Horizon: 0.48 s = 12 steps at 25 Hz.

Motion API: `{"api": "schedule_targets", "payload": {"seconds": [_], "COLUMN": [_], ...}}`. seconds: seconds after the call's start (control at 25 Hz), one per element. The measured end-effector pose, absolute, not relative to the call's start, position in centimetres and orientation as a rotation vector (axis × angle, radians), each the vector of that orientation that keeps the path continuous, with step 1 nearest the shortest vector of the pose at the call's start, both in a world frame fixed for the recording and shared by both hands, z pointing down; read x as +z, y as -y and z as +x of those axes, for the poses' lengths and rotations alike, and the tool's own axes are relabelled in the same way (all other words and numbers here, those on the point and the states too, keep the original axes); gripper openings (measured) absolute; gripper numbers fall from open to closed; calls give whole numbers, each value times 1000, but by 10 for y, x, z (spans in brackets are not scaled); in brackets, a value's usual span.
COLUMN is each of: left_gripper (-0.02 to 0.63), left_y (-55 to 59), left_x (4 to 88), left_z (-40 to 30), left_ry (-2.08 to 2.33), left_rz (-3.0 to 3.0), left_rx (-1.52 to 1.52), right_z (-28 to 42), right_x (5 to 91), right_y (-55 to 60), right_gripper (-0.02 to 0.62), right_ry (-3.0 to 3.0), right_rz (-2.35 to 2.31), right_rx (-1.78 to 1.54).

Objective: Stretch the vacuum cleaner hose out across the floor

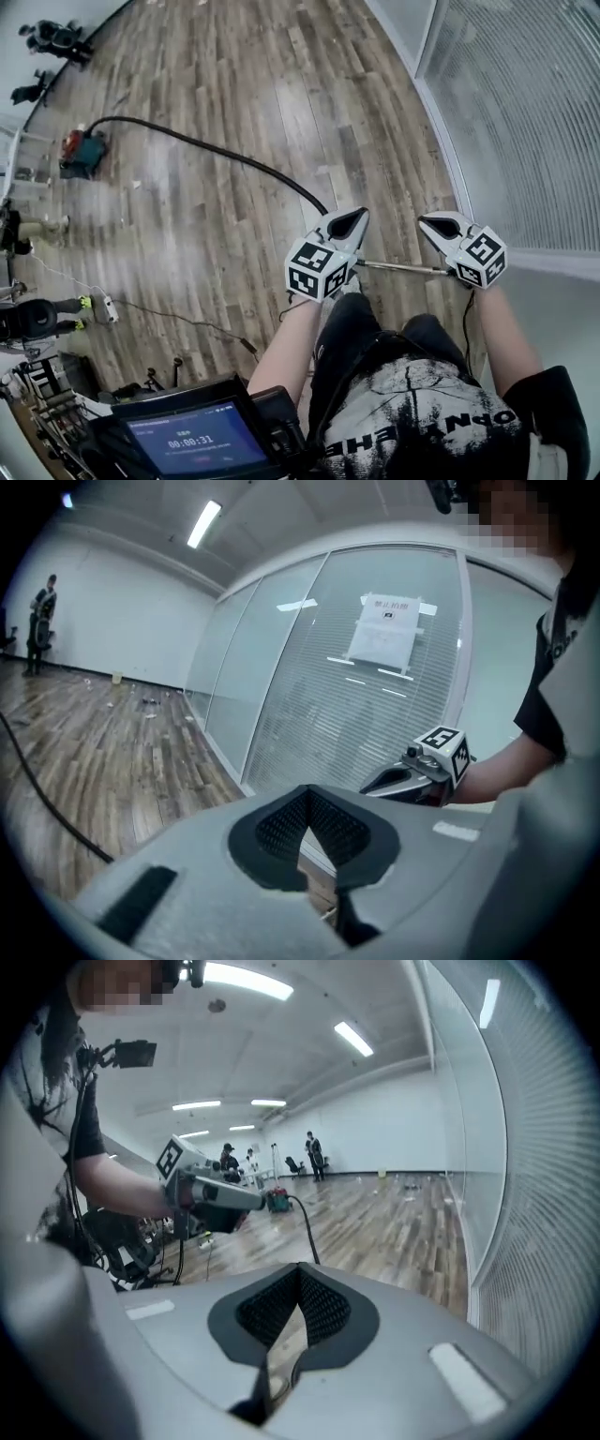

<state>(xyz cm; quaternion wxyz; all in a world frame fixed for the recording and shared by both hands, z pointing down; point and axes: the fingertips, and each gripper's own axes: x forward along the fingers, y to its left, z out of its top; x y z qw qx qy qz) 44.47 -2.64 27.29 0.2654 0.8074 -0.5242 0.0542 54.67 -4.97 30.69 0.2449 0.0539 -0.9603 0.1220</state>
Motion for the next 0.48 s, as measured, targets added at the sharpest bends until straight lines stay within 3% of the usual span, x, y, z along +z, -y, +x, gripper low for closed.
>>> {"api": "schedule_targets", "payload": {"seconds": [0.16,0.48], "left_gripper": [0,0], "left_y": [39,78], "left_x": [193,148], "left_z": [407,394], "left_ry": [1473,1626], "left_rz": [2281,2389], "left_rx": [96,130], "right_z": [496,479], "right_x": [208,135], "right_y": [68,119], "right_gripper": [8,8], "right_ry": [2811,3109], "right_rz": [176,84], "right_rx": [280,347]}}
